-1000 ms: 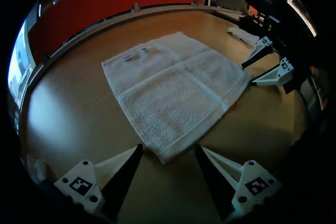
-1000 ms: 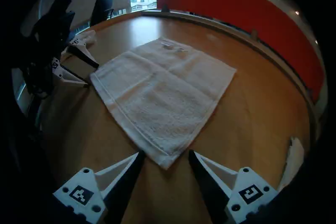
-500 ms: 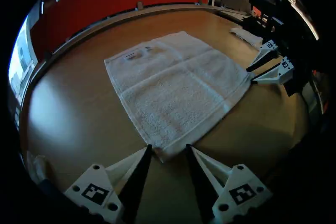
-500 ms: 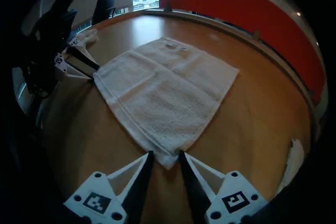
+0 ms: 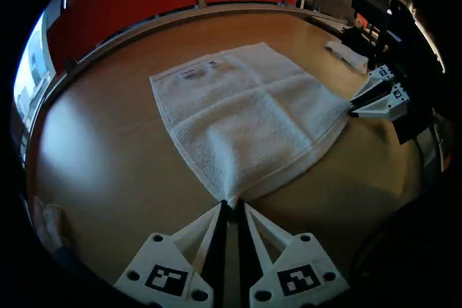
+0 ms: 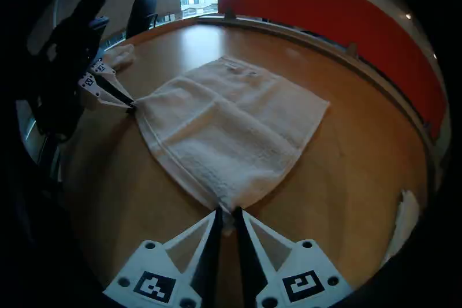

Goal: Fold towel

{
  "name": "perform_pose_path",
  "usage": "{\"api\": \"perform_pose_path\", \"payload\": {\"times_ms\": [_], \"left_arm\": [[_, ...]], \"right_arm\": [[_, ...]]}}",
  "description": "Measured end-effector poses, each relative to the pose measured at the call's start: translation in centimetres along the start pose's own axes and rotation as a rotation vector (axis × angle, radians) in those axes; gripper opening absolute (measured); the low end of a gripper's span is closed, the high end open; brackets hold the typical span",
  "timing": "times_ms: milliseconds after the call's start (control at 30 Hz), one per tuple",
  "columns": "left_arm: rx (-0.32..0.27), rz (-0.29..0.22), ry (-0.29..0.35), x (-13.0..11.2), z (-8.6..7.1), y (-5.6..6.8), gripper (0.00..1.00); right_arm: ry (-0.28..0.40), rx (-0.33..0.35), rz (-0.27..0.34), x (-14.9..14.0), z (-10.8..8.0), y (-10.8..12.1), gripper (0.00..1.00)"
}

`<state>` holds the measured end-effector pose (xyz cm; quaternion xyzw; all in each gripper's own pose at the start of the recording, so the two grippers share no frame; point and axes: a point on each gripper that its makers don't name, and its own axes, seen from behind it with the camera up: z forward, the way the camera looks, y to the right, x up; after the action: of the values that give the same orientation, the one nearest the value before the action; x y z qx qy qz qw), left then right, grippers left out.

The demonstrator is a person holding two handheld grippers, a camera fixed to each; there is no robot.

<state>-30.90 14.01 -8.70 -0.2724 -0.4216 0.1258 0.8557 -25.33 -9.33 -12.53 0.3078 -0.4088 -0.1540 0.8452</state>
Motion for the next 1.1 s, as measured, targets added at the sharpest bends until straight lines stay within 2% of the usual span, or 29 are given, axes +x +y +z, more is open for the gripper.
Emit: {"api": "perform_pose_path", "payload": {"times_ms": [467, 1100], "left_arm": [[-0.004, -0.044, 0.038, 1.3, -3.7, 1.1, 0.12], [-0.023, -0.094, 0.051, 3.0, -8.5, 2.5, 0.12]], "right_arm": [[0.051, -0.007, -0.003, 2.4, -3.3, -0.4, 0.17], [0.094, -0.001, -0.007, 5.0, -8.3, -1.8, 0.17]]}}
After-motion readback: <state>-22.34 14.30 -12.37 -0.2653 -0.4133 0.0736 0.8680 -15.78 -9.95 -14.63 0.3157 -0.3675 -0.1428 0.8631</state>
